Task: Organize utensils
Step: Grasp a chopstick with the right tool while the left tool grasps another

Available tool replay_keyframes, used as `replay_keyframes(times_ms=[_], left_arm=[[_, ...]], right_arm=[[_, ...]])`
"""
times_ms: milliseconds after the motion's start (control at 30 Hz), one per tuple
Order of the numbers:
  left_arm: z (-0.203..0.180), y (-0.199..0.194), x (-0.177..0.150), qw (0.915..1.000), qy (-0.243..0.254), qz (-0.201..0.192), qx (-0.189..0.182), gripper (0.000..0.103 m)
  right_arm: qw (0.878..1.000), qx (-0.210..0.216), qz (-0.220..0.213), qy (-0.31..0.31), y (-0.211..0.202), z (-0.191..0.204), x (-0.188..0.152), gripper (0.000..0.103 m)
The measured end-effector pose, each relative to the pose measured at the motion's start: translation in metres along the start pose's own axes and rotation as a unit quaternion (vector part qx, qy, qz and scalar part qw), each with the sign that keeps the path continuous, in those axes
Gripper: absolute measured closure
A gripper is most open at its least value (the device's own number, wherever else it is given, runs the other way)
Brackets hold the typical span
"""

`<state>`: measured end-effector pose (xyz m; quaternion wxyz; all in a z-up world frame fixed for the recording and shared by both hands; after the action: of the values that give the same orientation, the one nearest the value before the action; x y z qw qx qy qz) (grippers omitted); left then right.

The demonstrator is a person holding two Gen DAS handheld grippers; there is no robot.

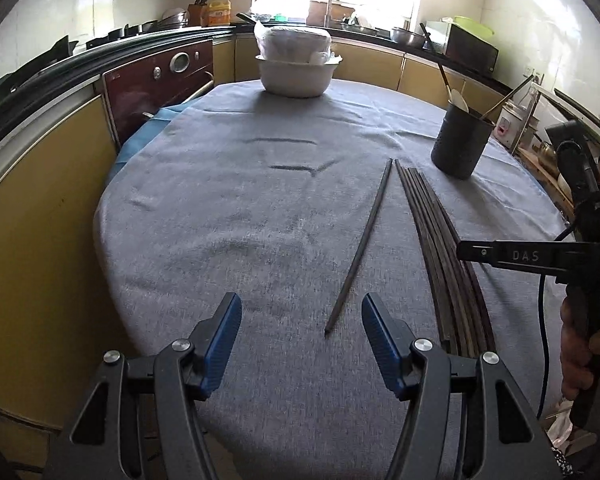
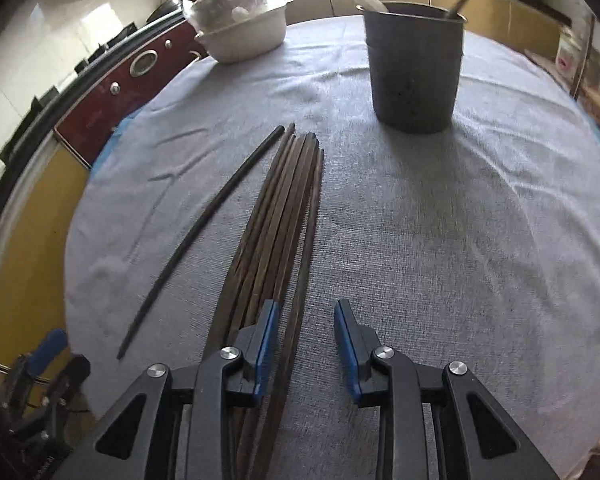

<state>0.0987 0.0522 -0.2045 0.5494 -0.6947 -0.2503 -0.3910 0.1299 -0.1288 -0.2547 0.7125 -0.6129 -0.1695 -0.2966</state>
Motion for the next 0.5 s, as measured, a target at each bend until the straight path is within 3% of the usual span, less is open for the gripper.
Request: replay_keyframes(times_ms=[167,267,400,500], left_arm=[[-0.005,0.017,0.007,0.9998,0.014,0.01,0.004,0.04],[-0.008,0.022,0.01,0.9998,0.015,0.015,0.002,0.04],[-0.015,0.029,0.007,0.9995,0.011,0.031,-0.004,0.041],[-0.017,0.035,0.002,0.999,0.002,0.044,-0.003,0.042]], right_arm=[[1.0,-0.023,-0.004,-0.016,0.01,0.004,0.011,0.075],[0.999,-0.038,-0.004,-0.022,0.018,0.001,0.018,0.087],[0.999,-0.039,-0.009,-0.001,0.019,-0.011,0.021,0.095],[0.999,-0.045,-0.009,0.024,0.015,-0.03,0.022,0.095]])
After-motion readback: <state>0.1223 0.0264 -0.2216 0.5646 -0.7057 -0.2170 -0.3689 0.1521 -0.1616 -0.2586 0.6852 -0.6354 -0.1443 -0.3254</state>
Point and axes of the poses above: each gripper's, at about its wrist camera, not at the fingertips, and y roughly the way its jaws point, z to its left, x to its top, the point moved 9 cm from there along y, roughly the way its jaws point, and after that the axes turned 14 degrees about -z, right-handed, at the moved point
